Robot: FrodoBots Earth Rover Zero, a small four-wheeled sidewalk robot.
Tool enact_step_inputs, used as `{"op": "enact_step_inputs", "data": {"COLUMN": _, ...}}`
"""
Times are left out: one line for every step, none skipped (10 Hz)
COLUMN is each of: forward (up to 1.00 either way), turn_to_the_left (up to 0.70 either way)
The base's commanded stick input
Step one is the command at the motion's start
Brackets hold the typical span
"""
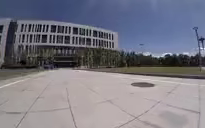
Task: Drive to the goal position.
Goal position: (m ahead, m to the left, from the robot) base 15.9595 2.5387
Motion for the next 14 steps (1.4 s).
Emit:
{"op": "enact_step_inputs", "data": {"forward": 0.27, "turn_to_the_left": 0.0}}
{"op": "enact_step_inputs", "data": {"forward": 0.26, "turn_to_the_left": 0.0}}
{"op": "enact_step_inputs", "data": {"forward": 0.26, "turn_to_the_left": 0.0}}
{"op": "enact_step_inputs", "data": {"forward": 0.26, "turn_to_the_left": 0.0}}
{"op": "enact_step_inputs", "data": {"forward": 0.27, "turn_to_the_left": 0.0}}
{"op": "enact_step_inputs", "data": {"forward": 0.27, "turn_to_the_left": 0.0}}
{"op": "enact_step_inputs", "data": {"forward": 0.26, "turn_to_the_left": 0.0}}
{"op": "enact_step_inputs", "data": {"forward": 0.27, "turn_to_the_left": 0.0}}
{"op": "enact_step_inputs", "data": {"forward": 0.26, "turn_to_the_left": 0.0}}
{"op": "enact_step_inputs", "data": {"forward": 0.26, "turn_to_the_left": 0.0}}
{"op": "enact_step_inputs", "data": {"forward": 0.27, "turn_to_the_left": 0.0}}
{"op": "enact_step_inputs", "data": {"forward": 0.26, "turn_to_the_left": 0.0}}
{"op": "enact_step_inputs", "data": {"forward": 0.26, "turn_to_the_left": 0.0}}
{"op": "enact_step_inputs", "data": {"forward": 0.27, "turn_to_the_left": 0.0}}
